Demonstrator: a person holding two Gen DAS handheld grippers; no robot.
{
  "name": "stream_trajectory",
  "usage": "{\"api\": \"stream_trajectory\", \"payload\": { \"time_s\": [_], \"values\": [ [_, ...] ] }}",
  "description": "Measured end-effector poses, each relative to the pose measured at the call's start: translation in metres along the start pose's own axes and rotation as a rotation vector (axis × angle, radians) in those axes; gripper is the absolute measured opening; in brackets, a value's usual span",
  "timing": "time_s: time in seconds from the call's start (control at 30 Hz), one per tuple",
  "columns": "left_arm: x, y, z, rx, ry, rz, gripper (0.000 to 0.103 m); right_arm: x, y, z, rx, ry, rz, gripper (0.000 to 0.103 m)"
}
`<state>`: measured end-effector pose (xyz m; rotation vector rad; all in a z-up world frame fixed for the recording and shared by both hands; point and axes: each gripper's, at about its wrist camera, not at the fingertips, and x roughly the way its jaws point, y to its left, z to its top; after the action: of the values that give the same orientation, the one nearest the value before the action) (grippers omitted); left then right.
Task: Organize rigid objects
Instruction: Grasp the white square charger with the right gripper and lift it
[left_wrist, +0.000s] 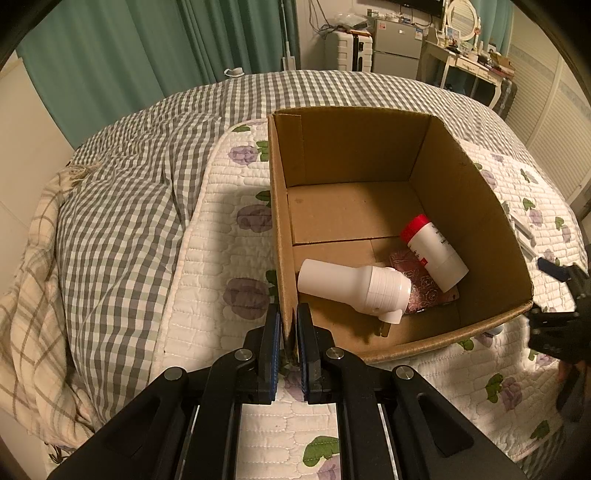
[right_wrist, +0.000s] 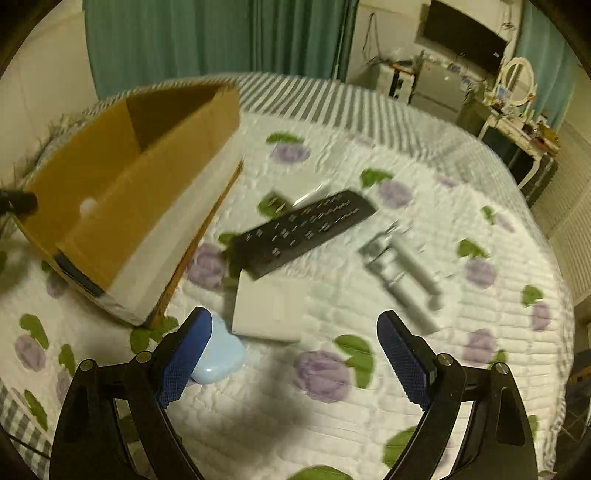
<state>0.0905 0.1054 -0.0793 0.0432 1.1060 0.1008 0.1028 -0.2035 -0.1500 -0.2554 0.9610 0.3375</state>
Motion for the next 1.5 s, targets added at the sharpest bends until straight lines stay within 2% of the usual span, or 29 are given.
{"api": "stream_trajectory", "payload": {
  "time_s": [0.17,0.3,0.5,0.7,0.87,1.13,1.3,1.5],
  "values": [
    [0.000,0.000,0.000,0.000,-0.002,0.004,0.008,0.025,0.002,0.000,0.013,0.039,0.024,0.086],
    [0.000,0.000,-0.001,0.004,-0.003,0.006,0.008,0.037,0.001,0.003,0.020,0.061,0.035,0.069],
    [0.002,-0.001,-0.001,0.005,-0.002,0.009,0.008,0.040,0.007,0.003,0.003,0.070,0.058,0.052],
    [0.001,0.000,0.000,0.005,-0.001,0.009,0.008,0.033,0.006,0.000,0.009,0.056,0.055,0.051],
    [0.001,-0.001,-0.001,0.005,-0.002,0.009,0.008,0.010,0.000,-0.003,0.026,0.011,0.046,0.051],
    [0.000,-0.002,0.000,0.001,-0.004,0.000,0.008,-0.028,0.002,0.006,-0.023,-0.046,0.011,0.050],
    [0.000,-0.001,0.000,-0.001,-0.006,-0.007,0.008,-0.065,0.007,0.030,-0.052,-0.136,0.003,0.050],
    [0.000,-0.002,0.000,0.001,-0.004,-0.006,0.008,-0.111,0.038,0.079,-0.131,-0.272,0.044,0.050]
  ]
}}
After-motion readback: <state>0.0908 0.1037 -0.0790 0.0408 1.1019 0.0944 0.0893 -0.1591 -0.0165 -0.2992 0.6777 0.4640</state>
